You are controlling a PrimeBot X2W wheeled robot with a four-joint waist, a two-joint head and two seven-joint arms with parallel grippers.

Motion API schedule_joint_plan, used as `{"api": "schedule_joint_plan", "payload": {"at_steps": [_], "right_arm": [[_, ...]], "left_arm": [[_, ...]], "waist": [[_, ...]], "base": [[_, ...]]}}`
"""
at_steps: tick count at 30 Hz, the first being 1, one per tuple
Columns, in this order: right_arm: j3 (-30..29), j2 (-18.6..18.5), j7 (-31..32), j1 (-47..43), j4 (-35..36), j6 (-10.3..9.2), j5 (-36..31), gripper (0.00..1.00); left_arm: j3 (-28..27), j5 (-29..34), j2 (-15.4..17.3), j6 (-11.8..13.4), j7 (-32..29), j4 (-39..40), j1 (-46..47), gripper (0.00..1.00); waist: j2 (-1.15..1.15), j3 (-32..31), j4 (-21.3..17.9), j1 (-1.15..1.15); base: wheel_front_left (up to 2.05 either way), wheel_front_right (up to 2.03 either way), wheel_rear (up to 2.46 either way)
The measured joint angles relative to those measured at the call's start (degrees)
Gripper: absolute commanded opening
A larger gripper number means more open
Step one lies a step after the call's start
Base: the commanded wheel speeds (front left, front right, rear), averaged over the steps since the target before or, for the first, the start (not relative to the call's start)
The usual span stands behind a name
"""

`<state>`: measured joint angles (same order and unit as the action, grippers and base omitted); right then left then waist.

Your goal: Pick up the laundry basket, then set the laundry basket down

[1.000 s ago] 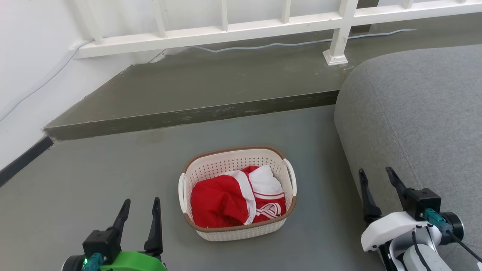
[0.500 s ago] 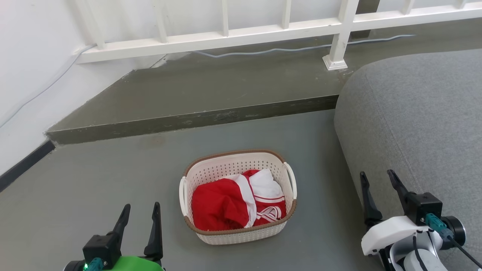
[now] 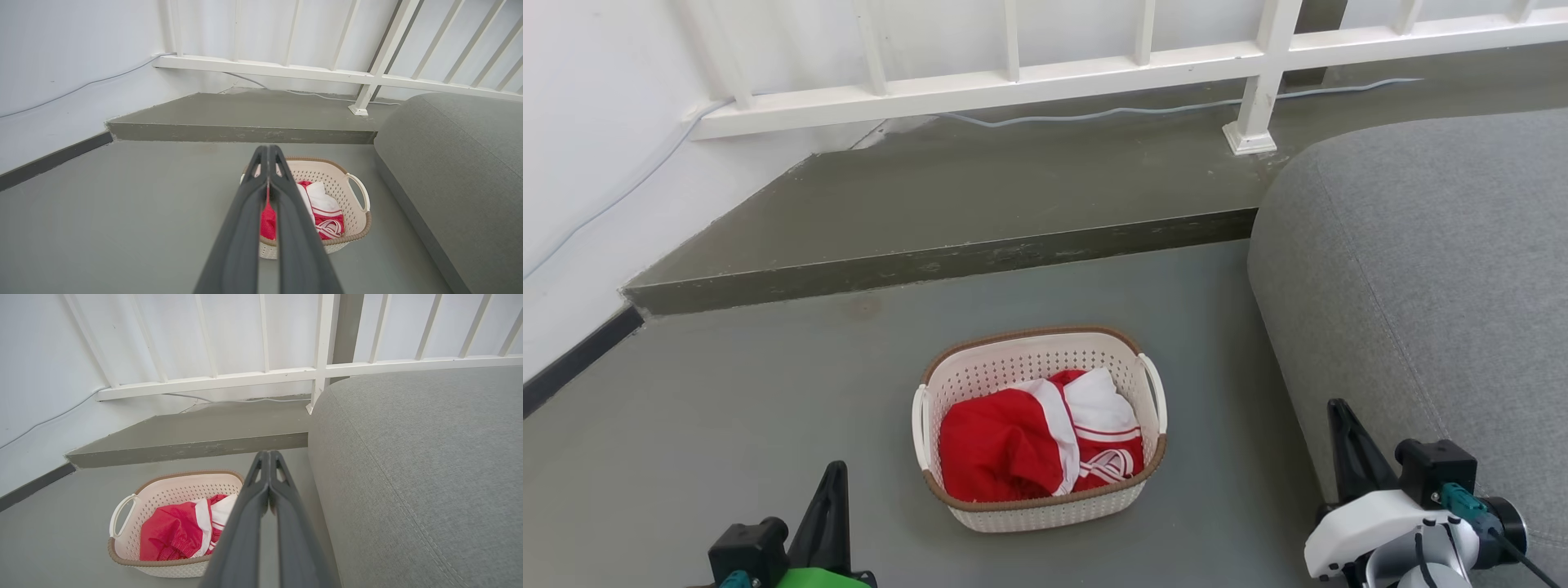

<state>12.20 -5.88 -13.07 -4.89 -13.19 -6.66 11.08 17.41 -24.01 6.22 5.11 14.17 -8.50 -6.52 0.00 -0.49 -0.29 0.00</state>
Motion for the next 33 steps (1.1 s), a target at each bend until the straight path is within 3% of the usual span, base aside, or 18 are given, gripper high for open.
{"api": "schedule_joint_plan", "payload": {"at_steps": [33], "right_arm": [[-4.8, 0.9, 4.8, 1.0, 0.6, 3.65, 25.9, 0.0]], "left_arm": [[-5.1, -22.1, -0.8, -3.1, -4.9, 0.0, 0.1, 0.0]], "waist": [[0.0, 0.3, 0.1, 0.0]], "base": [[0.0, 0.0, 0.0]]}}
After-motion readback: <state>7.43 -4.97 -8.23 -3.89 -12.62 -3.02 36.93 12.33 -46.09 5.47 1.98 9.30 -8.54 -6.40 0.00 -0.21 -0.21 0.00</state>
